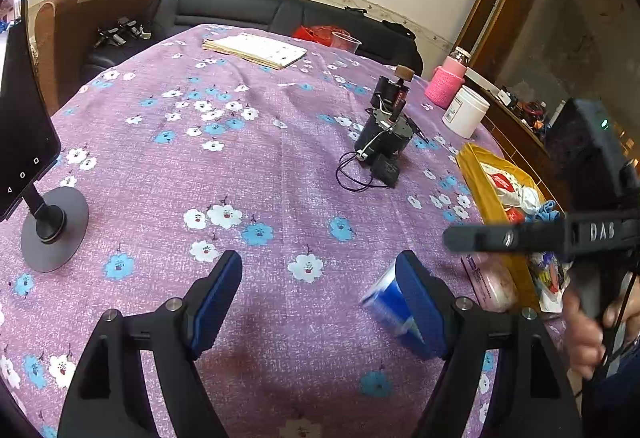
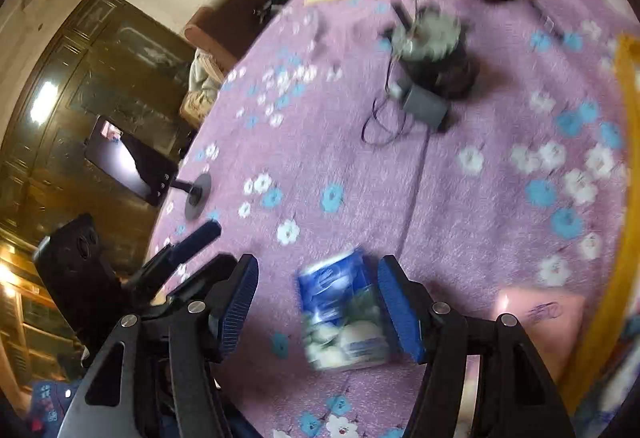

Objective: Organize soft objects
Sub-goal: 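Grasp the pink tissue pack with the right gripper while the left grasps the blue-white tissue pack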

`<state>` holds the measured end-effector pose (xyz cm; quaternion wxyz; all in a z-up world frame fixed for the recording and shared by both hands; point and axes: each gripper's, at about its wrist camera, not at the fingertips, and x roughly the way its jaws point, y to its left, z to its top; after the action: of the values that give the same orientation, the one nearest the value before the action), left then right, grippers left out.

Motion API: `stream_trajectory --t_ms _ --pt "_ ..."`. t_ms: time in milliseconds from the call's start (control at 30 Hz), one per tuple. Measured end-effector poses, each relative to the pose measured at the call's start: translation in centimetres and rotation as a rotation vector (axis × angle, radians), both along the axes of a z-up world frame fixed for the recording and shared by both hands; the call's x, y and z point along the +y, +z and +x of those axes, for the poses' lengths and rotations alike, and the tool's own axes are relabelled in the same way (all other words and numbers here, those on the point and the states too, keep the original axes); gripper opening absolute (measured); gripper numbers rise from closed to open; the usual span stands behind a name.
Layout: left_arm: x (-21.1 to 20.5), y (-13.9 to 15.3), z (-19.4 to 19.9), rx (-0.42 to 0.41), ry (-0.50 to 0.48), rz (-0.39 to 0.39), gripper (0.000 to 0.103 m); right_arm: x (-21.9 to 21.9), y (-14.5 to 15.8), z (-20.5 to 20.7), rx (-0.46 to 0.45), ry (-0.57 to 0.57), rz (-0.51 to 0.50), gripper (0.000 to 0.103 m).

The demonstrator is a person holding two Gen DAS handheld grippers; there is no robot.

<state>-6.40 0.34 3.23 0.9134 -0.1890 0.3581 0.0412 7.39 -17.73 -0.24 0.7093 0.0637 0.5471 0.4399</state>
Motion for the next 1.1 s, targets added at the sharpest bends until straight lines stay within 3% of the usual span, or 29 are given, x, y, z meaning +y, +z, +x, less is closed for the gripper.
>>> stream_trajectory --t_ms 67,200,333,400,467,567,667,933,967,1033,1100 --pt "-0.2 0.0 0.0 -0.003 -0.01 -0.004 0.078 -0.6 0.7 0.8 -0.133 -0.039 -0.151 0.07" --pt "-0.8 0.2 0.0 -0.011 -0.027 0.003 0.078 -2.0 -1.2 2.4 -0.141 -0.068 -0.315 0.07" --pt "-0.6 0.3 0.0 -0.007 -0.024 0.006 0.078 -2.8 -1.8 1.0 -0.106 -0.022 -0.306 0.07" --pt "-0.5 0.5 -0.1 -0.009 -0.017 0.012 0.078 -2.5 -1.8 -0.8 -0.05 0.04 -0.254 0.07" --pt "-0.4 0.6 -0.2 -0.01 -0.012 0.016 0.078 -2.8 -1.0 -2.5 0.013 0.093 -0.14 0.07" --pt "-0.2 0.6 -0.1 -0.007 -0.004 0.007 0.078 -3.9 1.1 -3.3 -0.171 0.046 -0.233 0.071" --pt "-0.3 0.7 -0.2 -0.009 -0.009 0.014 0.078 -5.0 0.6 -3.4 -0.14 0.112 -0.267 0.071" --pt "-0.6 0.9 0.0 0.004 -0.022 -0.008 0.078 -3.6 -2.3 -6.6 -0.21 0.291 -0.442 0.073" --pt "-0.6 0.8 0.0 0.004 -0.021 -0.007 0.078 -3.5 -2.7 -7.0 -0.212 0.313 -0.442 0.071" --pt "-0.6 0.9 -0.1 0.006 -0.014 -0.002 0.078 -3.3 -2.9 -7.5 -0.247 0.329 -0.457 0.055" --pt "-0.5 1.0 -0.3 0.005 -0.005 -0.002 0.078 -3.3 -2.3 -7.4 -0.263 0.308 -0.439 0.053"
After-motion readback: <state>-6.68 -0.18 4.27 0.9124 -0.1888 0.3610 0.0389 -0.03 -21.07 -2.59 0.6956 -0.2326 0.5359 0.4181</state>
